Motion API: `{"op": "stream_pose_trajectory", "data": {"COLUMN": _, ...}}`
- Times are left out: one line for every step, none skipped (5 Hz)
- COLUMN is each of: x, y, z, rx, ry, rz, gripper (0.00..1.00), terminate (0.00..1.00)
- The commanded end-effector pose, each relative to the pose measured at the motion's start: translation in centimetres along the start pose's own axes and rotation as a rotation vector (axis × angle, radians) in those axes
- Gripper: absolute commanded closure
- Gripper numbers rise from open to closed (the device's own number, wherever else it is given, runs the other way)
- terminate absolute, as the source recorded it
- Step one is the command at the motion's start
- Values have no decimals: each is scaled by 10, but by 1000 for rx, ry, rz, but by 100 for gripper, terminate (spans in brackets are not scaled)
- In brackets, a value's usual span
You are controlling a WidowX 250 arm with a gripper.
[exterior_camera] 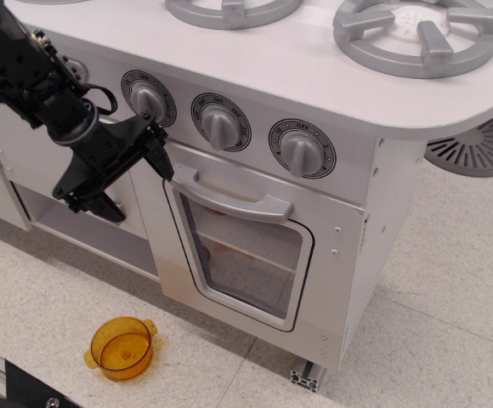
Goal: Open oven
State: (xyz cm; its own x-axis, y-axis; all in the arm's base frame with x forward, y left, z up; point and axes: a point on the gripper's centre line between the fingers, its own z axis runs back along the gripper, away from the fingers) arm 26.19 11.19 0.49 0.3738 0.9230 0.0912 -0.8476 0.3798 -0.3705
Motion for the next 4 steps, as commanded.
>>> {"op": "stream_pose_trajectory", "data": {"x": -10, "y": -15, "z": -5, "rx": -70, "ry": 55, "rz": -10, "gripper": 0, "terminate": 0}}
{"op": "stream_pose_trajectory", "data": {"x": -14, "y": -21, "z": -14, "rx": -72, "ry": 63, "rz": 14, "gripper": 0, "terminate": 0}}
{"op": "stream_pose_trajectory", "data": {"x": -20, "y": -26, "z": -24, "rx": -87, "ry": 76, "rz": 15, "gripper": 0, "terminate": 0}}
{"op": "stream_pose_trajectory", "data": {"x": -21, "y": -29, "z": -24, "rx": -103, "ry": 93, "rz": 7, "gripper": 0, "terminate": 0}}
